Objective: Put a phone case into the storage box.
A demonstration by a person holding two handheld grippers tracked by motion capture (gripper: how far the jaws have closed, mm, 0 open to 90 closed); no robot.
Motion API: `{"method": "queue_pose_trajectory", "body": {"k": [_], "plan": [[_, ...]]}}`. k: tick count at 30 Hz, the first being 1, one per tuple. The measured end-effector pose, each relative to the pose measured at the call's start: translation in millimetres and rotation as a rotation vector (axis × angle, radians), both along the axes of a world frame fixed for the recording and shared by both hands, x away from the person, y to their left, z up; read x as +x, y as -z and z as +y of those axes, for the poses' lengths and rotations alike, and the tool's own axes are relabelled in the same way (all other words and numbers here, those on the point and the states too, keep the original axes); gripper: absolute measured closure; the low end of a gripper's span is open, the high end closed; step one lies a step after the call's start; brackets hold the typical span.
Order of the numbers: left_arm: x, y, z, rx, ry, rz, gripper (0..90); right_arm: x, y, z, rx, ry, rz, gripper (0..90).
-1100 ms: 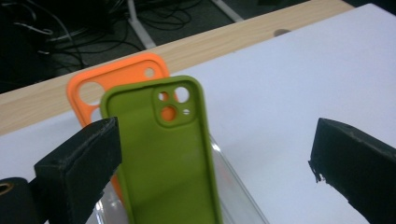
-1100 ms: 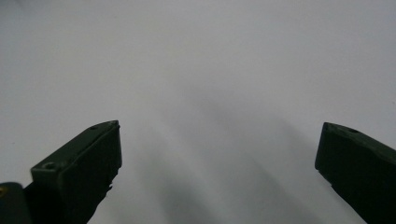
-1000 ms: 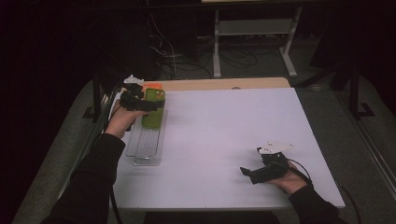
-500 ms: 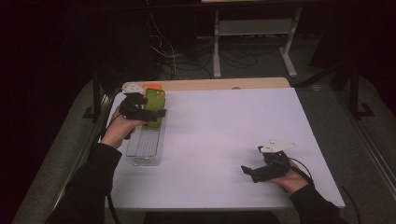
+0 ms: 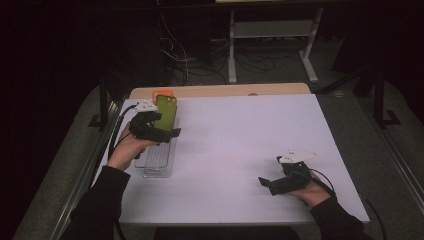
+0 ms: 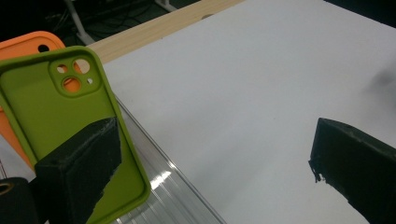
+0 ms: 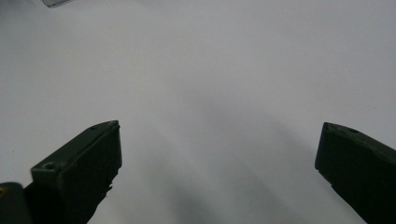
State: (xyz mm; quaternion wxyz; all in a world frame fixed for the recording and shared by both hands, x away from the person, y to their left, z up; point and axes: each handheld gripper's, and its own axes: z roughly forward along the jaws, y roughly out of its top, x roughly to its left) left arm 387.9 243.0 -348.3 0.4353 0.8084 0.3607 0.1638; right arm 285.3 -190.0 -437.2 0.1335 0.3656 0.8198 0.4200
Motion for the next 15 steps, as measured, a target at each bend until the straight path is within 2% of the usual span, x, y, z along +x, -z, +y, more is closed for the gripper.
{"method": "queue_pose_trajectory", "body": {"k": [3,4,5,8,9,14,15], "plan": [[-3.7,5.3,1.7,-0.002,0.004,-0.013,1.8,0.1,-0.9,-0.8,-0.001,0.003,-0.002,0.0],[-5.4,6.7,1.0,-0.004,-0.003,-0.005,1.8,0.5,-0.8,-1.2,-0.002,0.001,-0.006,0.0],[-5.9,7.2,1.5,0.01,-0.002,-0.018,1.7,0.6,-0.9,-1.3,-0.002,0.001,-0.005,0.0],[-12.2,8.2,1.2,-0.019,-0.009,-0.011,1.8,0.4,-1.5,-1.2,0.001,0.003,-0.005,0.0],[-13.2,8.1,2.1,-0.002,0.003,-0.022,1.8,0.4,-1.6,-1.3,0.0,0.002,-0.008,0.0],[-22.4,9.0,5.4,-0.019,0.003,-0.013,1.8,0.2,-2.7,-1.4,0.001,0.004,-0.009,0.0],[-24.0,9.4,7.0,-0.013,0.014,-0.023,1.7,0.1,-2.8,-1.4,-0.001,0.003,-0.008,0.0]]}}
